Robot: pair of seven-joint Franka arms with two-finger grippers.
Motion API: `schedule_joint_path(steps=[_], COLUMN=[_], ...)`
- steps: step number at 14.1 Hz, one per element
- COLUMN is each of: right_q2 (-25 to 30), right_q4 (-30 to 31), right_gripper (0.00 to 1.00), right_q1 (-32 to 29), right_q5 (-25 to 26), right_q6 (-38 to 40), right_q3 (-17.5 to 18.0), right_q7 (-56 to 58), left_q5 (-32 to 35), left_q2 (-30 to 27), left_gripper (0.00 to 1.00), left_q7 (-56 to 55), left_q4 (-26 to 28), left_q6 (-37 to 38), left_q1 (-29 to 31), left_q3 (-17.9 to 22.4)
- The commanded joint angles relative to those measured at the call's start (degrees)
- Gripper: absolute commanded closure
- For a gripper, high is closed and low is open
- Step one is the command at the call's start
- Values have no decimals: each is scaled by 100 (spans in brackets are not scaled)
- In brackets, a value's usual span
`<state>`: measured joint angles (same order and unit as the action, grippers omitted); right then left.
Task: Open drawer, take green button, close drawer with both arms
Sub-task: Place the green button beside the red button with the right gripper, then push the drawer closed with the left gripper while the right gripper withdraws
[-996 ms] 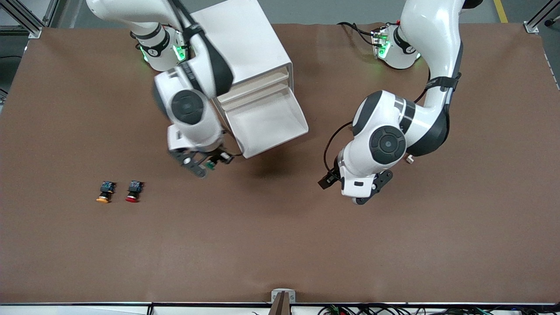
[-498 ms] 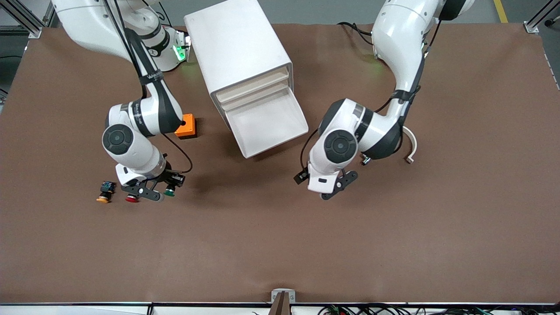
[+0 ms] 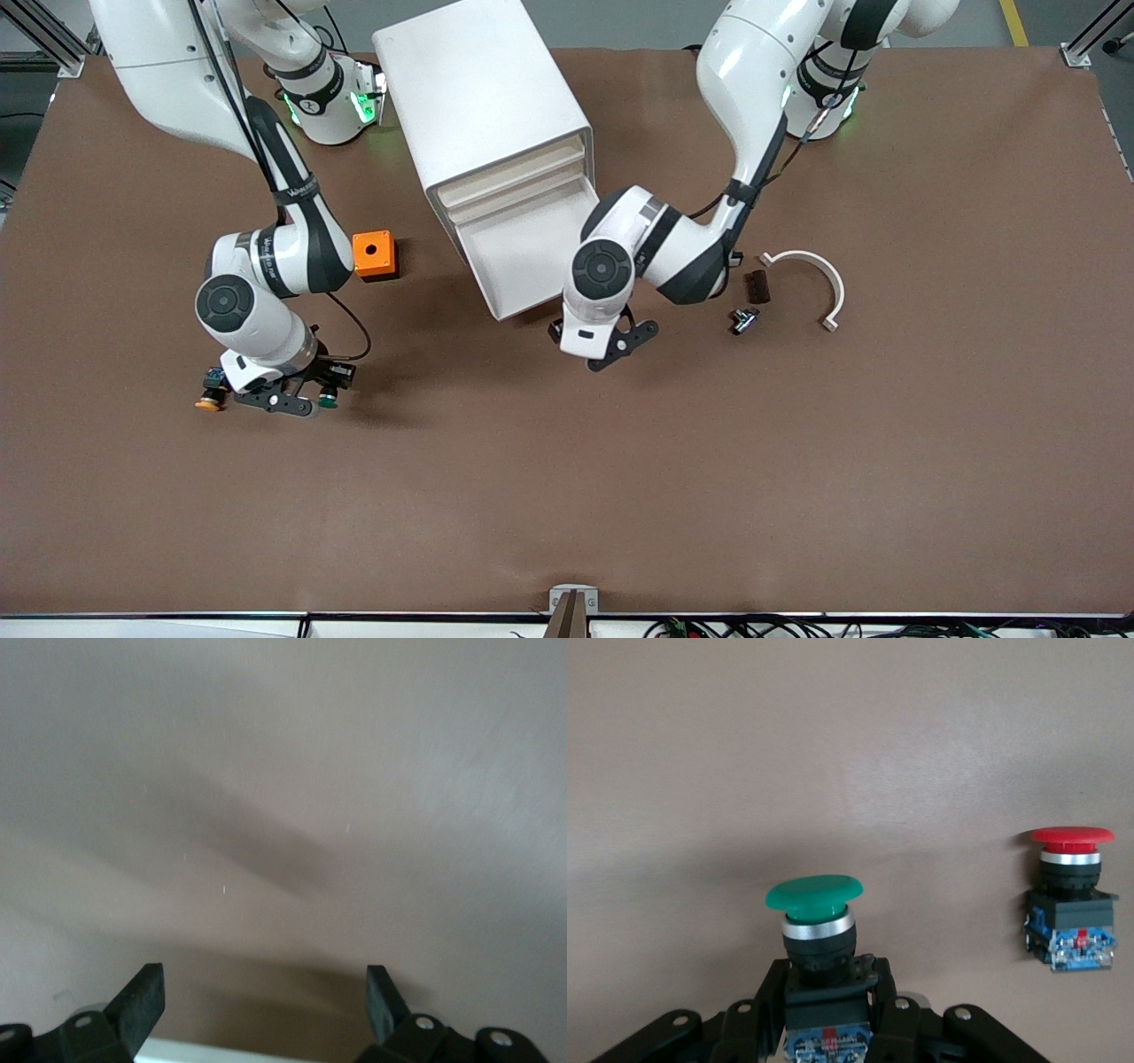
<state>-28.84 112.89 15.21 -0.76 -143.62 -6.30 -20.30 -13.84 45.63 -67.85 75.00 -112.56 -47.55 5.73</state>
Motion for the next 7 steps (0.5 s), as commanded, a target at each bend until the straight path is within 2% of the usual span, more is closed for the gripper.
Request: schedule_joint_path(steps=[1,4,5,6,7], right_q2=[-183,-289,-280,-289,-280], right_q4=[171,172,154,146,145], right_gripper=[100,100,71,1,0], right_q1=[-176,-194,-203,-238,-255], right_q5=[103,103,103,68,68], right_q6=[-402,-430,-421,-421,-421], right_q3=[111,111,111,120,120], right_q7=[123,123,132,71,96], left_q5=[145,66,31,13,4], left_q2=[-54,-98,-98,-98,-106], left_gripper=[0,0,0,0,0], left_q7=[-114,-193,-324,-430,-544], left_q4=[313,393,393,393,393], left_q6=[-82,-82,-82,-82,-82], left_q1=[-245,-483,-570,-623,-641], left_q3=[25,25,-19,-71,-159])
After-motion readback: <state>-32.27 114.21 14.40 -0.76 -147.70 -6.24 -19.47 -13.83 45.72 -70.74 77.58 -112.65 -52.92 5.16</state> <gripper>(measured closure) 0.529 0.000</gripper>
